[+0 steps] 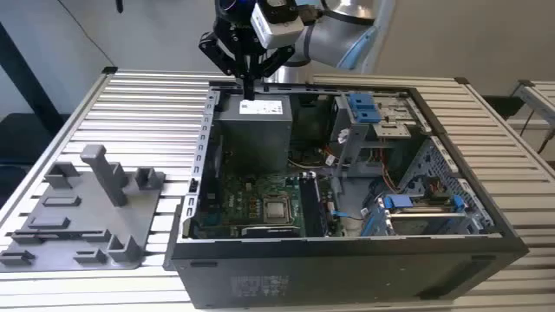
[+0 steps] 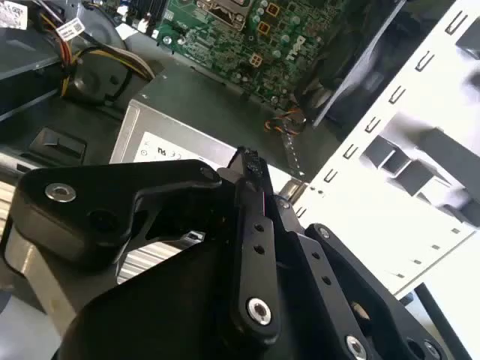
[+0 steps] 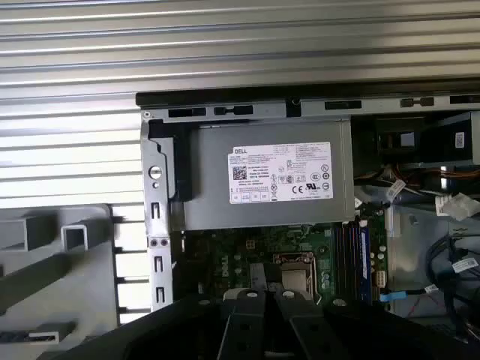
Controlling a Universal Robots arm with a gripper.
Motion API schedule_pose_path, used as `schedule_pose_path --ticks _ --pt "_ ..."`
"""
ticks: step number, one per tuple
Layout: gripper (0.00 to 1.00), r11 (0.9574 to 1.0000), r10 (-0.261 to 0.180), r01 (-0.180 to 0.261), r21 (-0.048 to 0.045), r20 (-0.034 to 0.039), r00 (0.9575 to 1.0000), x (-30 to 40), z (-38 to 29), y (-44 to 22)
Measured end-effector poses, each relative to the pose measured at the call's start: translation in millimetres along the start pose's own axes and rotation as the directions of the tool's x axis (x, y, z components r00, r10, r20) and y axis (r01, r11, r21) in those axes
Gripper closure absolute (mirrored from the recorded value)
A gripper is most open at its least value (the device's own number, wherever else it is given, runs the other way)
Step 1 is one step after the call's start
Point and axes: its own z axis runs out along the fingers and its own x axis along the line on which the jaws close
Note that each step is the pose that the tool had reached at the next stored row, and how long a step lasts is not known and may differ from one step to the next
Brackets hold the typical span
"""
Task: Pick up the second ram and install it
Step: 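Reach for the second ram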
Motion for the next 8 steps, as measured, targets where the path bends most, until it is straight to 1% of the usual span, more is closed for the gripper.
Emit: schedule_pose_path --ticks 8 --pt "0.89 1.0000 0.000 0.000 0.0000 0.0000 1.0000 0.0 0.0 0.0"
